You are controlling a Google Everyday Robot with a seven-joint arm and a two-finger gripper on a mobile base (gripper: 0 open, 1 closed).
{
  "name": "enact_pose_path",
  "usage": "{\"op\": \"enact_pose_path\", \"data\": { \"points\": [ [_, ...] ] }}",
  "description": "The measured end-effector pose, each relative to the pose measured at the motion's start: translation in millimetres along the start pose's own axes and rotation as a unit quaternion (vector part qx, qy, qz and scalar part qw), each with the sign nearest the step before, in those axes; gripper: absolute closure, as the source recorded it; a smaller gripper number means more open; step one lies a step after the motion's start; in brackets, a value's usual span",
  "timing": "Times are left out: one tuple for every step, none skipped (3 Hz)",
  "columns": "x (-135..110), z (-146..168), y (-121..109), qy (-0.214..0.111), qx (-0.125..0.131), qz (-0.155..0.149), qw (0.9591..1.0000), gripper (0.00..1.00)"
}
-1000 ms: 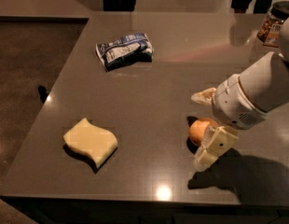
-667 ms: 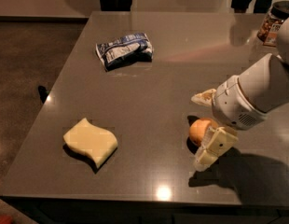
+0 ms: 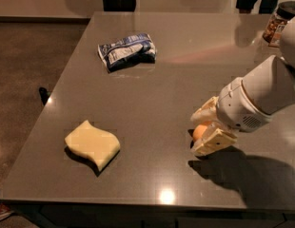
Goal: Move orange near blue chip bag
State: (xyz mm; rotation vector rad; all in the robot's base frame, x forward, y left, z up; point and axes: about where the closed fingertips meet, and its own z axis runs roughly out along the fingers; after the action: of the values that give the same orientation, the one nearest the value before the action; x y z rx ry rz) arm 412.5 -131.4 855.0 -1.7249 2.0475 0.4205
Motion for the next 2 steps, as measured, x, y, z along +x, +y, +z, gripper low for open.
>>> {"op": "enact_pose_path", "data": {
  "points": [
    [-0.9,-0.3,0.9,0.001,0.000,-0.001,1.0000,0.67],
    [-1.9,-0.6,1.8,0.001,0.001,-0.002,1.0000,0.91]
  ]
}}
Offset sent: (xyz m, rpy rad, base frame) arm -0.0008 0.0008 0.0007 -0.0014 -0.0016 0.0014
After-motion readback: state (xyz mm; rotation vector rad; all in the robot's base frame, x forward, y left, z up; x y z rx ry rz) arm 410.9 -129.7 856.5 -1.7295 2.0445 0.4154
